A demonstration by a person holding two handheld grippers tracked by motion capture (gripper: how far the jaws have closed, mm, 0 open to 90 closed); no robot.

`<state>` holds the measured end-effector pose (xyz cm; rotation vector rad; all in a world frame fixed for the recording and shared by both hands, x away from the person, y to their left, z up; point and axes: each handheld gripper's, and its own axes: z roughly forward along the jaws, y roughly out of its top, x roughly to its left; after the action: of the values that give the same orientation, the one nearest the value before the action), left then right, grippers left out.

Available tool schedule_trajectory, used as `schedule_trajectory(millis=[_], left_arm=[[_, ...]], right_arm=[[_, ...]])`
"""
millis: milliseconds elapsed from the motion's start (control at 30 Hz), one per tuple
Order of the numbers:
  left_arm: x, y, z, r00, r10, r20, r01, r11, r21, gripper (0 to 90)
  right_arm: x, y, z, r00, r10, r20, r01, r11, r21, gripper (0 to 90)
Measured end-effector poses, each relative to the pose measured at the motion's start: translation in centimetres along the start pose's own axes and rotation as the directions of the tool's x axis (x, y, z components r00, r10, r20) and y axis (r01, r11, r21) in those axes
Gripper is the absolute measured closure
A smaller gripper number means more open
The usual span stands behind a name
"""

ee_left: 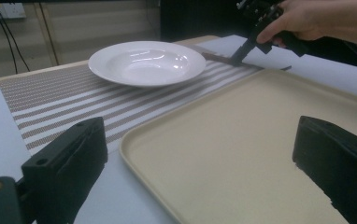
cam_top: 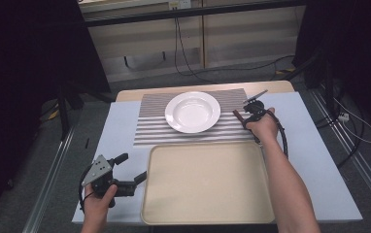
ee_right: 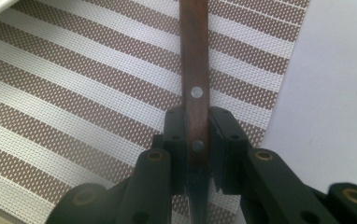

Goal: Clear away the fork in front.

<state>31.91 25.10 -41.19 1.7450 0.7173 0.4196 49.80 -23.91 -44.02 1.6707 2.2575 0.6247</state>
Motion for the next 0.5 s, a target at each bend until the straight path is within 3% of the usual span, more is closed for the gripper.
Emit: schedule_trajectory(millis=[133, 333, 500], left_arm=[[0.2, 0.0, -0.2, 1.0, 0.002, -0.002, -0.002, 1.0, -0.003, 3.6], [0.5, -0.1, -0.5, 0.9999, -0.006, -0.015, 0.006, 1.0, -0.008, 3.5], [0.5, 0.0, -0.6, 0.9998, -0.01, -0.018, 0.01, 0.9998, -0.014, 3.6]], right_arm=[[-0.3, -0.1, -0.1, 0.9997, 0.016, -0.019, -0.017, 1.0, -0.013, 77.8], [-0.4, -0.2, -0.2, 0.998, 0.045, -0.045, -0.049, 0.994, -0.096, 77.9], [-0.4, -0.2, -1.4, 0.9972, 0.041, -0.062, -0.052, 0.982, -0.183, 77.9]])
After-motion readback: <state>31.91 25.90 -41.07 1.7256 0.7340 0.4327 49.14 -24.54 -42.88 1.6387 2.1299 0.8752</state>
